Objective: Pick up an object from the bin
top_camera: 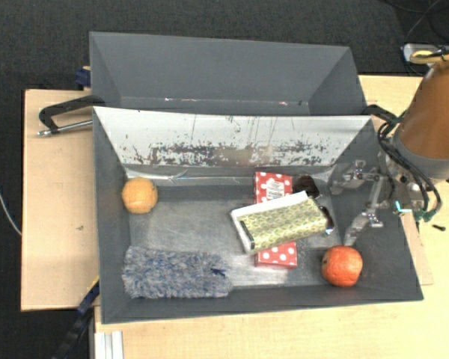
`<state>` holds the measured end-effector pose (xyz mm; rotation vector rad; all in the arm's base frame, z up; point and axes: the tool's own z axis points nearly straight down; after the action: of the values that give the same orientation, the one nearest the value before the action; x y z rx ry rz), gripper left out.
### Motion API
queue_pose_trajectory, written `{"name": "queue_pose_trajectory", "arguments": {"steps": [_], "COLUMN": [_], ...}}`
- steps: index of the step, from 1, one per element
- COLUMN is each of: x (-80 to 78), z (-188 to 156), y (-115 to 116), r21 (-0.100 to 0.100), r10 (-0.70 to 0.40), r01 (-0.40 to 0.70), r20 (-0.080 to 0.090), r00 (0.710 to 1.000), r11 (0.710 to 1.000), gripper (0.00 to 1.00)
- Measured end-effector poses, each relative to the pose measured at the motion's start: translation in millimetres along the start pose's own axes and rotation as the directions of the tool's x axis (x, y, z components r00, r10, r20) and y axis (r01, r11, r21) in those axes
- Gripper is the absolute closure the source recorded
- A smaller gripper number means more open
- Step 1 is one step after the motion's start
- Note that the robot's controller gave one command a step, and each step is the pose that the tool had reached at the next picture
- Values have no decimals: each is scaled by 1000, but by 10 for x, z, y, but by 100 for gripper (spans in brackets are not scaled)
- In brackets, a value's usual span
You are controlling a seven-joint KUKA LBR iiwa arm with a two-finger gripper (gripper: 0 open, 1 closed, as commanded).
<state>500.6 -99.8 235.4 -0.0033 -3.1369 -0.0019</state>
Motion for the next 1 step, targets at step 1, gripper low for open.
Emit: {"name": "queue_pose_trajectory", "arguments": {"steps": [1], "x": [-15], "z": [-35], "y": [3], "r21": [1], "r10": [-1], "r01": [1], "r20": [8], "r00": [1000], "r11": [1000], "gripper": [0]}}
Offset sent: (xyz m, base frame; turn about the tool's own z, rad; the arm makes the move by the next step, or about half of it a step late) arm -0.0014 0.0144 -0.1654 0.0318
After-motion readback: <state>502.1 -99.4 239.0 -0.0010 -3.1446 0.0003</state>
